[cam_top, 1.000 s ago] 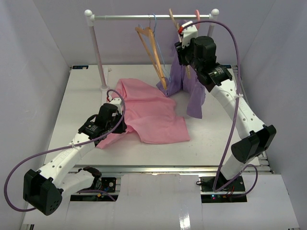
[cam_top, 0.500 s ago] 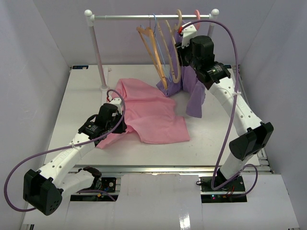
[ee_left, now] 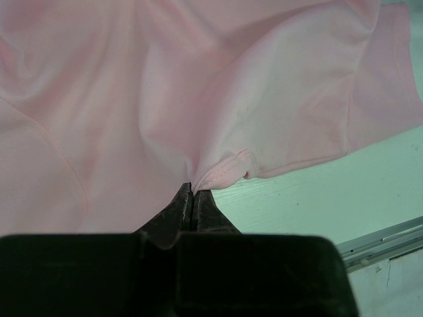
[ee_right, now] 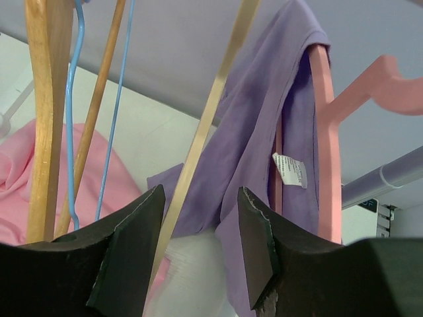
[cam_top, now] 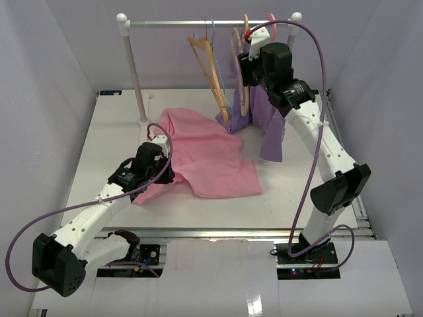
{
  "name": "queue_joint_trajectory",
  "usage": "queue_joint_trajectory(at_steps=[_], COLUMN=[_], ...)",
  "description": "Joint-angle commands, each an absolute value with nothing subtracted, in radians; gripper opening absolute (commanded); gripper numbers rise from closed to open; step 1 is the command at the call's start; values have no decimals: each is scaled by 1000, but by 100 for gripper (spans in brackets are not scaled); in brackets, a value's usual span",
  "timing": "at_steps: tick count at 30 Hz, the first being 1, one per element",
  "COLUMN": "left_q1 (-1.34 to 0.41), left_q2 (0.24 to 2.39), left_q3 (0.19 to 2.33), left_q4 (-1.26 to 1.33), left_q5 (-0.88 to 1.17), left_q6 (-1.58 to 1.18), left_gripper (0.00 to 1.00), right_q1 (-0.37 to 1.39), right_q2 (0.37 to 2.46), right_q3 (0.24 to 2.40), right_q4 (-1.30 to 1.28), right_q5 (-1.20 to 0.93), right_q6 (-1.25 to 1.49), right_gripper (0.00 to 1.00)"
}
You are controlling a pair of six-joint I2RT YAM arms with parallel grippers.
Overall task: Place the t-shirt on the hanger
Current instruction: Pick up the hanger from the clothesline.
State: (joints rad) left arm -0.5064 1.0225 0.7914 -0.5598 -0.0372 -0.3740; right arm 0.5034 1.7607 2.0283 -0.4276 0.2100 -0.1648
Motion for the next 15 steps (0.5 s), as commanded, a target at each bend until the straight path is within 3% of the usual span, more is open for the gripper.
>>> queue_joint_trajectory(at_steps=[1,9,15], left_q1=[-511,-511,-511], left_q2=[1000,996,997], left_q3=[788,785,785], left_q4=[-545,-545,-544], left_q5=[-34,-35,-34], left_q6=[-373,-374,-373], left_gripper=[0,0,0], right_q1=[494,494,494], right_q2=[1763,1803,1820], right_q3=[2077,2102,2089], right_q4=[-413,-419,-423], right_q5=[213,201,217], right_q6=[-179,-141,-135], right_gripper=[55,52,30])
